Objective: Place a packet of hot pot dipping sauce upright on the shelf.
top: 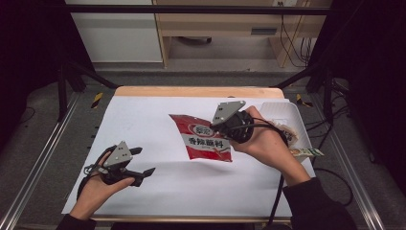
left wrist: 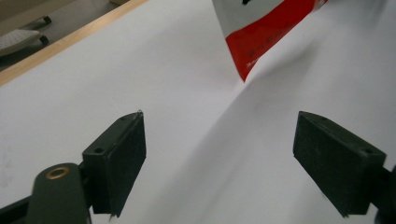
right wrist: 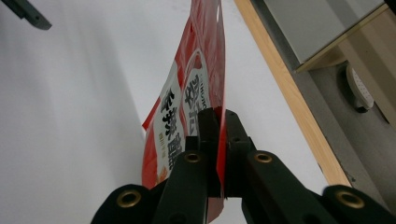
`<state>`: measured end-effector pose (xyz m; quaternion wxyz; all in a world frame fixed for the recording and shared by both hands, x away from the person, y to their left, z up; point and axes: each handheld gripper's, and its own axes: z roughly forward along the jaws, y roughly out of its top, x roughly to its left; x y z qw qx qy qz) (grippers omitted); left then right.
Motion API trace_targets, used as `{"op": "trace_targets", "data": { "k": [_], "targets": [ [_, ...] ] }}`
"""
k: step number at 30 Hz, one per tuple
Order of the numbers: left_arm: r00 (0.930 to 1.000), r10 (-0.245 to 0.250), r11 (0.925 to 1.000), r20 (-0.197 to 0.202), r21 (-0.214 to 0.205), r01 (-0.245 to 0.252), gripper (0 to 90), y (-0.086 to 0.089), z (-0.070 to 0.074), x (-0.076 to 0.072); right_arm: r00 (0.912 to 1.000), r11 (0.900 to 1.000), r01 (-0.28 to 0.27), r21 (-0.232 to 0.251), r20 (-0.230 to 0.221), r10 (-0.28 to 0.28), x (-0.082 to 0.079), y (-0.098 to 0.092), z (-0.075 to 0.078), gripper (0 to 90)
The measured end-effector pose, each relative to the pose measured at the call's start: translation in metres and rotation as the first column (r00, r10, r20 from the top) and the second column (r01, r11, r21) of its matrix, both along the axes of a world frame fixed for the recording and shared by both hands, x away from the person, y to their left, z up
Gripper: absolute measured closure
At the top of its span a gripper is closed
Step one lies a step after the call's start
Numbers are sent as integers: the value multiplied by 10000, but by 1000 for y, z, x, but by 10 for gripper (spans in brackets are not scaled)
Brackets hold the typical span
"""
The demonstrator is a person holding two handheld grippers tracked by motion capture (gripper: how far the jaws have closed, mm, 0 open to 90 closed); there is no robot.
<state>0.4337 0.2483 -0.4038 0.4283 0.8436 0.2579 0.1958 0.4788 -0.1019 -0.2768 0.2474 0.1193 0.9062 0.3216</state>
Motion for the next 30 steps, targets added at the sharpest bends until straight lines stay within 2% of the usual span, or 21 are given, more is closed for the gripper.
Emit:
{"op": "trace_targets", "data": {
  "k": [5, 11, 13, 15, 23, 30],
  "targets": [
    [9998, 223, 9997, -3, 82, -223, 109, 4, -17, -3, 9995, 9992, 199, 342, 222, -207, 3, -10, 6, 899],
    [9987, 514, 9986, 59, 92, -515, 88, 12, -28, -4, 9973, 9980, 546, 328, 464, -560, 1, -19, 18, 899],
    [9975, 692, 9975, -122, -150, -693, 88, 17, -34, -5, 9968, 9978, 582, 320, 523, -598, 0, -22, 21, 899],
    [9968, 770, 9969, -208, -133, -772, 88, 19, -39, -5, 9958, 9972, 660, 357, 620, -681, 0, -27, 24, 899],
    [9953, 960, 9946, -125, -389, -964, 88, 21, -39, -8, 9945, 9952, 692, 689, 741, -743, 3, -42, 27, 899],
    [9921, 1209, 9904, -331, -638, -1228, 64, 26, -42, -8, 9913, 9942, 681, 831, 1066, -768, 13, -44, 34, 899]
  ]
}}
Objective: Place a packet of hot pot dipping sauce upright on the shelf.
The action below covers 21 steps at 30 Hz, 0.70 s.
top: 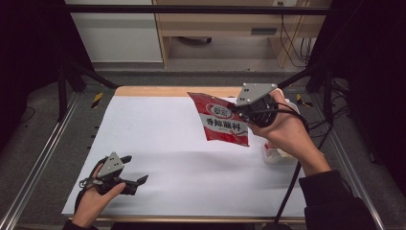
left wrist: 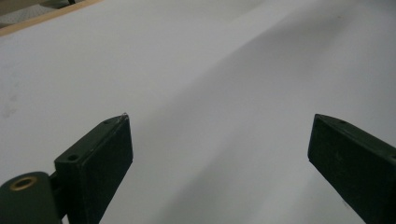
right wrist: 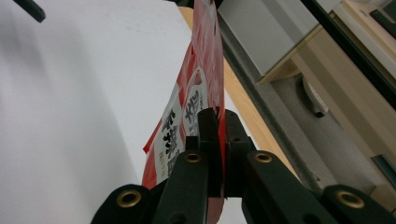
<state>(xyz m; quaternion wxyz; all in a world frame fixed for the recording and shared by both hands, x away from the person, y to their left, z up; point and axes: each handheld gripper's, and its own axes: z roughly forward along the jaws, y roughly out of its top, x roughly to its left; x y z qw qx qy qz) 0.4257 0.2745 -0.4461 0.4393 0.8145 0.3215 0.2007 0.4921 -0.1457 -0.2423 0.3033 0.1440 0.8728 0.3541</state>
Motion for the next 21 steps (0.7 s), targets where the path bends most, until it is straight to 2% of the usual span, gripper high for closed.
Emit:
{"op": "trace_targets", "data": {
  "k": [10, 14, 21],
  "targets": [
    [9998, 184, 9998, -60, 16, -184, 64, 1, -2, 2, 9989, 9997, 150, 200, 431, -159, 13, -6, 15, 899],
    [10000, 71, 9998, 19, -172, -71, 63, 2, 0, 1, 9983, 9989, 196, 424, 541, -219, 16, -10, 16, 900],
    [9996, 261, 9991, -80, -328, -263, 63, 7, -1, 3, 9970, 9982, 191, 574, 737, -233, 19, -17, 19, 900]
  ]
}}
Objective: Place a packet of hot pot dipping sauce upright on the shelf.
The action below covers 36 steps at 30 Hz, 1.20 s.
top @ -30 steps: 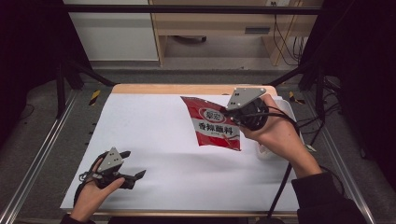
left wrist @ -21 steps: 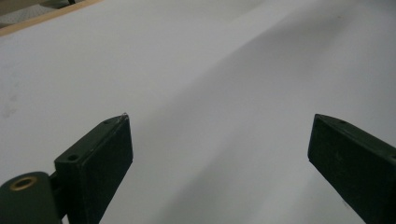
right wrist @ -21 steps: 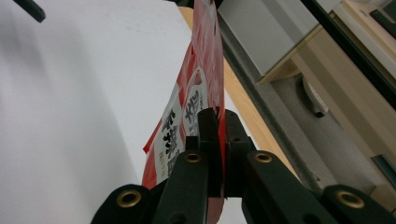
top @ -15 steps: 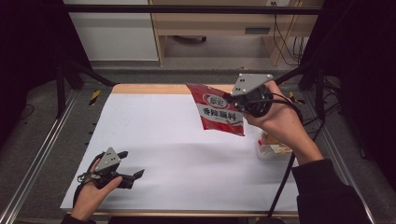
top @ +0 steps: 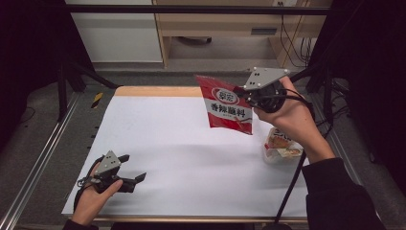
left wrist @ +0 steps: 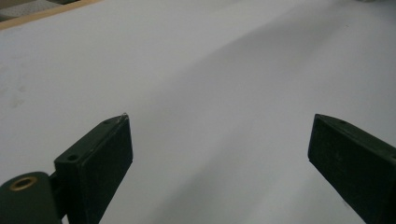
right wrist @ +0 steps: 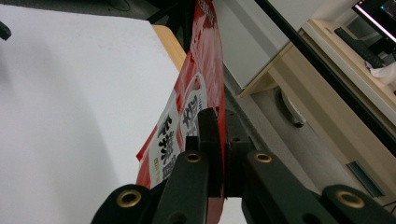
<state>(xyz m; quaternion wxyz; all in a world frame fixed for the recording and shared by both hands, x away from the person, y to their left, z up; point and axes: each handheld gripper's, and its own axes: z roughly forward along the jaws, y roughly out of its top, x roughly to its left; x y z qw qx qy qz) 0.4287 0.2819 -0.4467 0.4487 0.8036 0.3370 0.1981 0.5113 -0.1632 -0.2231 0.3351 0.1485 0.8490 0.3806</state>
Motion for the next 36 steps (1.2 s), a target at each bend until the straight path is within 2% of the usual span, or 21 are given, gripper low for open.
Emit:
{"op": "trace_targets", "data": {
  "k": [11, 22, 32, 36],
  "targets": [
    [10000, 47, 10000, -12, 9, -47, 63, 1, 0, 0, 9999, 9999, 74, 98, 151, -75, -2, -6, 5, 899],
    [10000, -4, 10000, -51, 30, 5, 63, 1, 0, 0, 9992, 9992, 279, 277, 280, -287, 5, -14, 5, 900],
    [9999, -143, 9998, -20, 131, 143, 63, 0, 1, -1, 9936, 9925, 1027, 663, 397, -1054, 17, -39, 6, 900],
    [9997, -213, 9996, -74, 185, 214, 63, -1, 0, 0, 9898, 9866, 1291, 999, 470, -1342, 20, -54, 10, 900]
  ]
}}
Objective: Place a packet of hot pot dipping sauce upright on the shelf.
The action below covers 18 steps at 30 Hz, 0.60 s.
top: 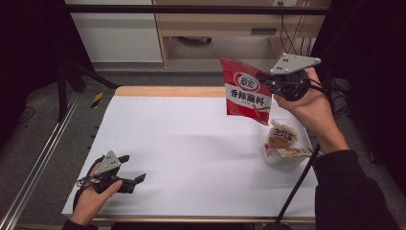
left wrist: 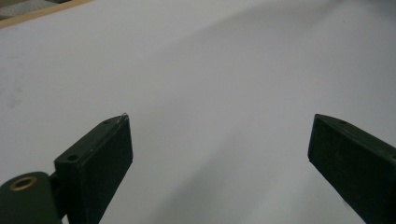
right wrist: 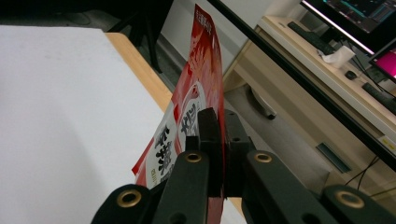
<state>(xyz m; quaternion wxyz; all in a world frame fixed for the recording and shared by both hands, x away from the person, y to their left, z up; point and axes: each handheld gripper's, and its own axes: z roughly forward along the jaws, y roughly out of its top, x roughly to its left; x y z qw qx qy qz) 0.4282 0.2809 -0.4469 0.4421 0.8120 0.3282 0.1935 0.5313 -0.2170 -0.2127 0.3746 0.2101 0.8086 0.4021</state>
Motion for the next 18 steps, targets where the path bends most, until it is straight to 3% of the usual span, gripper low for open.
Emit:
{"op": "trace_targets", "data": {
  "k": [5, 10, 18],
  "targets": [
    [9999, -153, 9998, -64, 91, 153, 63, -2, -1, 0, 9992, 9996, 271, 124, 303, -275, -1, -11, 0, 900],
    [9998, -176, 9997, -61, 141, 176, 63, -3, -2, 0, 9988, 9985, 397, 367, 271, -407, -1, -19, -4, 900],
    [9996, -260, 9994, -104, 238, 262, 63, -5, -2, 0, 9995, 9988, 226, 444, 197, -235, 4, -9, -6, 900]
  ]
}}
